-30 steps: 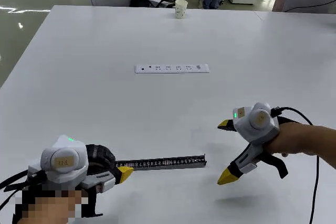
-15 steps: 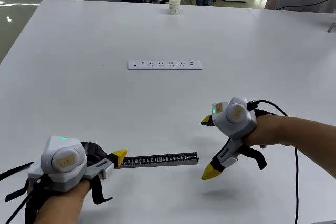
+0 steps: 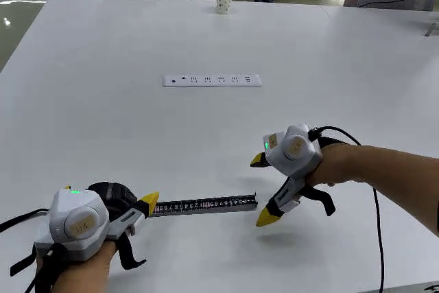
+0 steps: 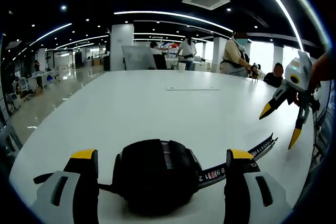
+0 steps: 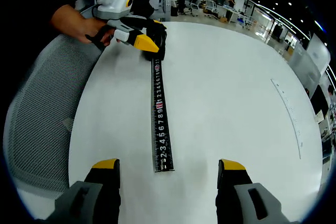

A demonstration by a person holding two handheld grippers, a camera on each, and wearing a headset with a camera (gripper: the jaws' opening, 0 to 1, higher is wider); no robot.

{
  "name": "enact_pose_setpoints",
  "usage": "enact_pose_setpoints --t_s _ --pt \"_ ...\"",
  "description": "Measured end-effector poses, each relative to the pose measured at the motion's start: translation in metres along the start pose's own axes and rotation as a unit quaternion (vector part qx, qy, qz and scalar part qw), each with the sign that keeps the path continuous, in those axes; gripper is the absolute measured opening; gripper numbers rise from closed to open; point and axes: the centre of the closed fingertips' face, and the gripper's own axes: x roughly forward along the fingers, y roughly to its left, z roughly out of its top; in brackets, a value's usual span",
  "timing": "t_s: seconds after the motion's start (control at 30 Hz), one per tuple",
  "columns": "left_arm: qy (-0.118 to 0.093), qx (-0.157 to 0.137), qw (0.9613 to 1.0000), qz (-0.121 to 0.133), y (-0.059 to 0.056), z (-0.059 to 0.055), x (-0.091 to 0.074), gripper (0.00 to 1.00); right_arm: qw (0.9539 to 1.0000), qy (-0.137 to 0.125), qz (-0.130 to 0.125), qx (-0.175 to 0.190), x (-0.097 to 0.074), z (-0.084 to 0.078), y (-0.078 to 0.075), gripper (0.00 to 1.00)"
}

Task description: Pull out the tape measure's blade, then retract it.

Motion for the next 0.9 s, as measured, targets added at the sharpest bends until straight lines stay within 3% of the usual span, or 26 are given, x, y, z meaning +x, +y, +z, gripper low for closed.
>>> enact_pose_setpoints --t_s 0.4,0.67,0.9 --pt "-0.008 -0.006 0.9999 -0.001 0.001 0.002 0.002 0.99 0.9992 0.031 0.022 -0.008 0.01 -0.009 0.006 0.4" --pt "-0.013 -0.008 0.9999 0.0 0.001 0.004 0.002 0.99 0.9985 0.044 0.031 -0.015 0.013 -0.013 0.008 0.25" --pt "-0.012 -0.007 0.9999 0.001 0.001 0.004 0.002 0.99 0.9976 0.055 0.035 -0.022 0.016 -0.015 0.01 0.2"
